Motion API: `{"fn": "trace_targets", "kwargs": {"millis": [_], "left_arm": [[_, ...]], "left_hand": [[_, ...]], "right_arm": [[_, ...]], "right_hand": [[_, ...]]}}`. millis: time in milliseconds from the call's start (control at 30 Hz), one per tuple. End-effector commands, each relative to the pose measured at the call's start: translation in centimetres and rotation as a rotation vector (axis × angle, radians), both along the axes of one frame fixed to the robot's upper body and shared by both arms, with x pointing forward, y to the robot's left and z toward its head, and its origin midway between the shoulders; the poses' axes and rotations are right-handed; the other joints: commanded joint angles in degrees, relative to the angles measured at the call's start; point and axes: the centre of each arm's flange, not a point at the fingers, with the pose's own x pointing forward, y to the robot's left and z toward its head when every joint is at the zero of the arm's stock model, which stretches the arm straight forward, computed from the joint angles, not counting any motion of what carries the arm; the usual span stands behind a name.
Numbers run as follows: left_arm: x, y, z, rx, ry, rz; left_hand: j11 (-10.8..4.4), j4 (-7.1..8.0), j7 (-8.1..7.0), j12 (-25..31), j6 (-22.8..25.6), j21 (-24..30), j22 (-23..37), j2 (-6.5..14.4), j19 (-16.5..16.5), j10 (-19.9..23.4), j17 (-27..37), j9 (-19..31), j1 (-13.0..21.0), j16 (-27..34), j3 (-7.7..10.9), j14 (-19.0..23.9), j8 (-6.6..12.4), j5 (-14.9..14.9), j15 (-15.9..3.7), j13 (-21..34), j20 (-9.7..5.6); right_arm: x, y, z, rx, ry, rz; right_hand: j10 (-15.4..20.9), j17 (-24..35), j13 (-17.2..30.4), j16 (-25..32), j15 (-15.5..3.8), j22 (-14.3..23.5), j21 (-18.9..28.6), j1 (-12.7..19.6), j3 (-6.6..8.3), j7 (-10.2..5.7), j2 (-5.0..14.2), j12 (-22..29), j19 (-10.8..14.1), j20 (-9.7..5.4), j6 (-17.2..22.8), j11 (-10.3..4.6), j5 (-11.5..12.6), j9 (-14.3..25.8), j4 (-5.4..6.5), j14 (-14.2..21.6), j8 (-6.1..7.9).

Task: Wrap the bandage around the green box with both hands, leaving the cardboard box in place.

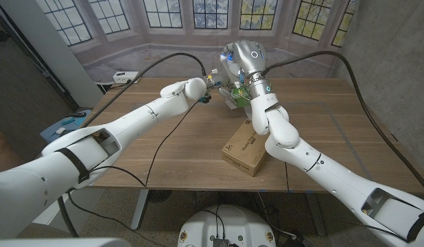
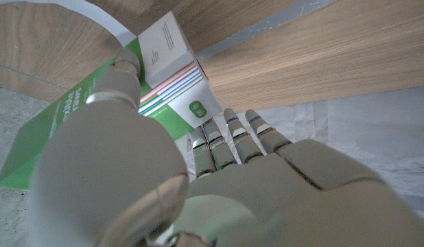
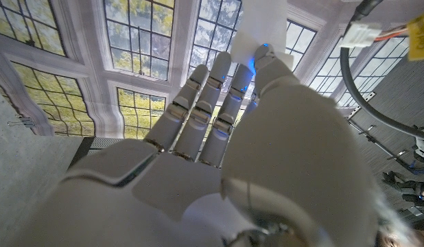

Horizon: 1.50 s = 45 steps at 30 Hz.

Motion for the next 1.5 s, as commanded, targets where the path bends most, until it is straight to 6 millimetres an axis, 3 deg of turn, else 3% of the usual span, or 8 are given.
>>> {"fn": "trace_targets", "kwargs": {"millis": [33, 600, 1500], "left_arm": [[0.1, -0.2, 0.2, 0.008, -0.003, -0.007], [-0.4, -0.2, 1.7, 0.057, -0.012, -0.005], [-1.2, -0.7, 5.9, 0.144, -0.042, -0.012]], "left_hand": [[-0.03, 0.25, 0.82, 0.18, 6.88, 0.34, 0.3, 5.81, 0.18, 0.49, 0.07, 0.16, -0.97, 0.05, -0.11, 0.23, 1.07, 0.18, 0.37, 0.26, 0.02], [-0.12, 0.36, 0.86, 0.05, 6.97, 0.32, 0.3, 5.87, 0.11, 0.6, 0.08, 0.16, -1.28, -0.02, -0.23, 0.16, 1.13, 0.21, 0.49, 0.43, 0.19], [0.03, 0.42, 1.08, -0.23, 6.64, 0.3, 0.3, 5.96, -0.01, 0.46, 0.08, 0.16, -1.65, -0.08, -0.31, 0.09, 1.03, 0.24, 0.61, 0.65, 0.19]], "right_arm": [[-1.5, 0.1, -0.5, 0.005, -0.005, -0.001], [-3.8, -1.4, -3.1, 0.034, 0.051, -0.03], [-4.4, -1.7, -6.8, 0.087, 0.179, -0.043]], "right_hand": [[2.86, 0.32, 0.25, -0.14, -6.0, 0.33, 0.17, 0.53, -0.25, 0.31, 0.59, 0.38, 0.68, -4.54, 0.17, -2.26, 0.16, 0.22, -0.18, 0.61, -0.1], [2.87, 0.56, 0.37, -0.34, -6.0, 0.33, 0.19, 0.72, -0.52, 0.27, 0.64, 0.29, 0.75, -4.48, 0.21, -2.26, 0.13, 0.28, -0.16, 0.76, -0.33], [2.97, 0.91, 0.45, -0.62, -6.0, 0.33, 0.17, 0.89, -0.84, 0.39, 0.78, 0.15, 0.72, -4.42, 0.26, -2.19, 0.09, 0.36, -0.13, 0.92, -0.64]]}}
